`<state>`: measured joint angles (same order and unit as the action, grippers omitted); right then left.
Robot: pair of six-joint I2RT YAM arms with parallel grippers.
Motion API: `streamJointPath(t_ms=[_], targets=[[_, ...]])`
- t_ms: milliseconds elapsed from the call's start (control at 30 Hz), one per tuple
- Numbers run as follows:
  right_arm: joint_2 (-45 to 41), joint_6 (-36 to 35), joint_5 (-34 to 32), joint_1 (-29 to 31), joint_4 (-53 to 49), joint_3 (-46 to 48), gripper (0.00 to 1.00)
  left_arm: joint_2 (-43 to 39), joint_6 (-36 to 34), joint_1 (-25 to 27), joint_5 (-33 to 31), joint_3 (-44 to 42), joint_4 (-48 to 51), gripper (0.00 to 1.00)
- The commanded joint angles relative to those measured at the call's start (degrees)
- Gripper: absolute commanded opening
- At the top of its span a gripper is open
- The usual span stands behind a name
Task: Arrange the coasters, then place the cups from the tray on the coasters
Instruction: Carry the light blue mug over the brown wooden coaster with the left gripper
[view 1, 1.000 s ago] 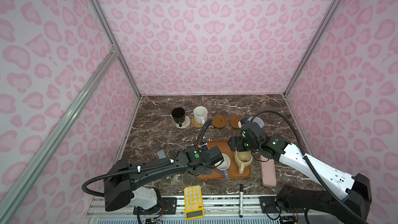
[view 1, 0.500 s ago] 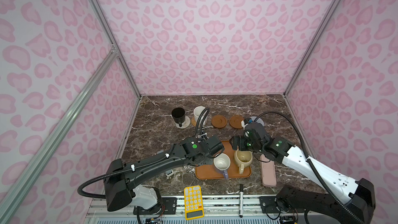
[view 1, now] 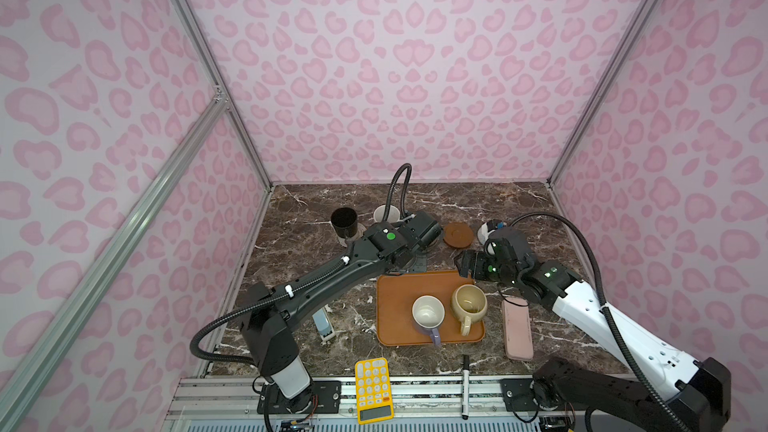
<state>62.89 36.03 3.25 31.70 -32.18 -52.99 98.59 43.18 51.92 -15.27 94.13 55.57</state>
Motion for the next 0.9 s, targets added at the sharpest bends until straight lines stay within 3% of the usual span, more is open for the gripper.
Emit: streamJointPath(t_ms=[0, 367, 867], targets=[[0.11, 0.62, -0.56, -1.2, 0.21, 0.52, 0.95, 4.81, -2.58, -1.6, -0.28, 5.06, -3.2, 0.03], [1.22, 1.5, 0.27, -4.63, 1.42, 2.28, 0.94, 21.99, -3.01, -8.21, 1.04, 21.8, -2.87, 0.03], [3.11, 1.15, 1.25, -4.92, 0.98, 3.01, 0.94, 36.44, -1.87, -9.56, -0.08, 34.98, -0.35, 0.02]])
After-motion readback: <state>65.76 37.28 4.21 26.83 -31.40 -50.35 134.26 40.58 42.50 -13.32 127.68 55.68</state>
